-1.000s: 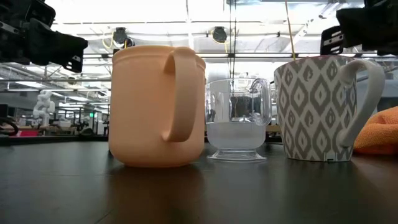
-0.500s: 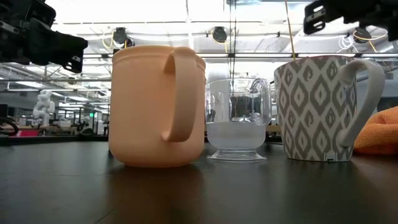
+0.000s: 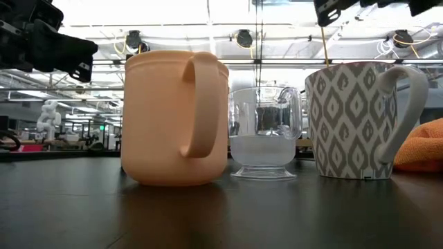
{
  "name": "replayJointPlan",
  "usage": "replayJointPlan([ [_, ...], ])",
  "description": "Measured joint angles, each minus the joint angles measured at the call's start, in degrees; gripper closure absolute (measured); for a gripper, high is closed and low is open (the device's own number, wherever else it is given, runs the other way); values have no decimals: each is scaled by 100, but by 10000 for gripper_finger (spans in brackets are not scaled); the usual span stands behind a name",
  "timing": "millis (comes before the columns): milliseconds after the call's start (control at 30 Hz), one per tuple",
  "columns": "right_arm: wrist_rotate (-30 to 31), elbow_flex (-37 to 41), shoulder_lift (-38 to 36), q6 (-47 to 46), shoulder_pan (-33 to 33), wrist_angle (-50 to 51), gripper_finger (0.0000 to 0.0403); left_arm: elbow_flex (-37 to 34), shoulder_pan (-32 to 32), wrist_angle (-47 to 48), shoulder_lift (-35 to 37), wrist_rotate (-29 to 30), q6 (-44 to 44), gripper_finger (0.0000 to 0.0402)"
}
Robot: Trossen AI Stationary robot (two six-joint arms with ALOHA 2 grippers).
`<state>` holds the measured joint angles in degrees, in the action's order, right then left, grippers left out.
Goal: Stack small to large cups/mugs on shelf
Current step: Put the gray patterned mug on the shelf
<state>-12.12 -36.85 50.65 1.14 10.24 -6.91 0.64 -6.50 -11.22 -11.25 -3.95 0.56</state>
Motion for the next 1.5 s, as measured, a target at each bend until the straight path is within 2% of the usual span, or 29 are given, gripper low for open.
replayJointPlan([
  [400,28,-1777,1331,-496,0,2454,403,-2,0,-15,0,-2,-13,371],
  [700,33,-2703,2308,-649,0,3966,403,-1,0,-9,1,-17,186,371],
  [1100,40,-2986,2745,-864,-11,5096,403,0,0,79,1,-54,299,371],
  [1500,465,-2984,3048,-921,28,5249,403,-2,0,129,0,-55,299,371],
])
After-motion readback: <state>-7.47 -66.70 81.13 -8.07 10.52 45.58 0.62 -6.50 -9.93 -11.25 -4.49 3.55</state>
